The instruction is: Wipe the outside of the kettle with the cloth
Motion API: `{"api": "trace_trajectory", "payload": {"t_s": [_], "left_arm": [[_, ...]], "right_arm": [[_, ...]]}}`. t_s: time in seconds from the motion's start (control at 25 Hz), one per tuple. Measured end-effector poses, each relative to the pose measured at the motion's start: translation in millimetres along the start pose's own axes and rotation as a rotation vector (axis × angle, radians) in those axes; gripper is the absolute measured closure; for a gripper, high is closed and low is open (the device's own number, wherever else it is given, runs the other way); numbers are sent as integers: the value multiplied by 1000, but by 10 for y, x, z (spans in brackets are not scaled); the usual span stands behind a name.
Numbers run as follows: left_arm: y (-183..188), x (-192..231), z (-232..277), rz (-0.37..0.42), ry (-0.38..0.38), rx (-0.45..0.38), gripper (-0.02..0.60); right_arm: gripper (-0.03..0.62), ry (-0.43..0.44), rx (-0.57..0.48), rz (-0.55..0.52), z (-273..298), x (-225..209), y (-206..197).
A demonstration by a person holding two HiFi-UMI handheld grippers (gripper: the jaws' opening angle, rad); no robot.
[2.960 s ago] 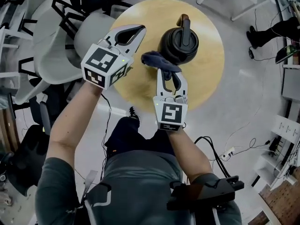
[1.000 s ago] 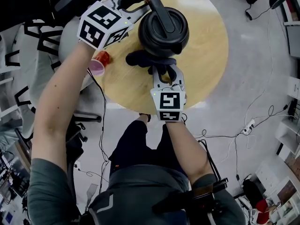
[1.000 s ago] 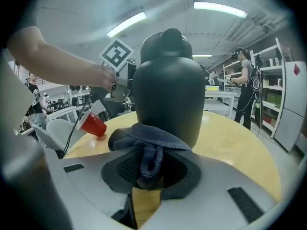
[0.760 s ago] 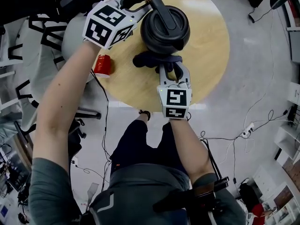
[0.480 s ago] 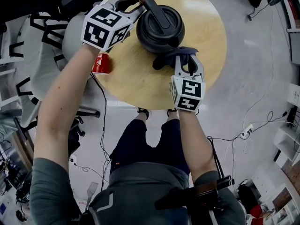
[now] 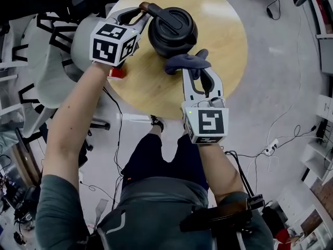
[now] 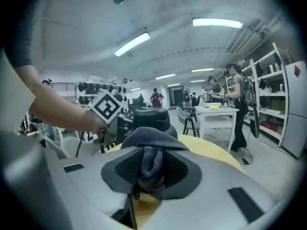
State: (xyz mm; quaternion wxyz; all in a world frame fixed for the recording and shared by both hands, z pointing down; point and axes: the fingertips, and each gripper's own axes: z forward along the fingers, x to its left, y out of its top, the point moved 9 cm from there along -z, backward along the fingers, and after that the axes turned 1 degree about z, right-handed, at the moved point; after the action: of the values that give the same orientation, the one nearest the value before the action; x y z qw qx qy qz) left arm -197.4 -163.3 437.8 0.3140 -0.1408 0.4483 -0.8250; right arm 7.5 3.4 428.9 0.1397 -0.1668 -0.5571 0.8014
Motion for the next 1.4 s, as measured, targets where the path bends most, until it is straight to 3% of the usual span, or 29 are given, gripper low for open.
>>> {"api": "trace_trajectory", "payload": {"t_s": [0.2,0.44,0.8,1.0,1.04,1.16,1.32,1.4], "left_arm": [[-134,19,-201,-63,45,1,485],[-243,-59,-388,-114,106,-1,486],[-386,-215,-630,-165,164,-9,488],[-473,-302,-771,-212,163,-26,512],[-484,-349,-788,-208,149,-23,565],[-496,-574,-779,-137,105,-4,573],[-507,-468,-839,-133,191,-30,571],[-531,-351,-881,-86,229,-35,551]], "right_arm": [[485,74,-24,-29,171,294,203],[484,30,-58,-69,247,221,162],[484,-30,-36,-54,266,123,-239],[484,2,57,-32,429,55,-614],[484,3,86,-40,475,44,-682],[484,-7,157,-36,601,-22,-866],[484,-24,207,-32,669,-69,-971],[484,-27,225,-41,665,-67,-982]]}}
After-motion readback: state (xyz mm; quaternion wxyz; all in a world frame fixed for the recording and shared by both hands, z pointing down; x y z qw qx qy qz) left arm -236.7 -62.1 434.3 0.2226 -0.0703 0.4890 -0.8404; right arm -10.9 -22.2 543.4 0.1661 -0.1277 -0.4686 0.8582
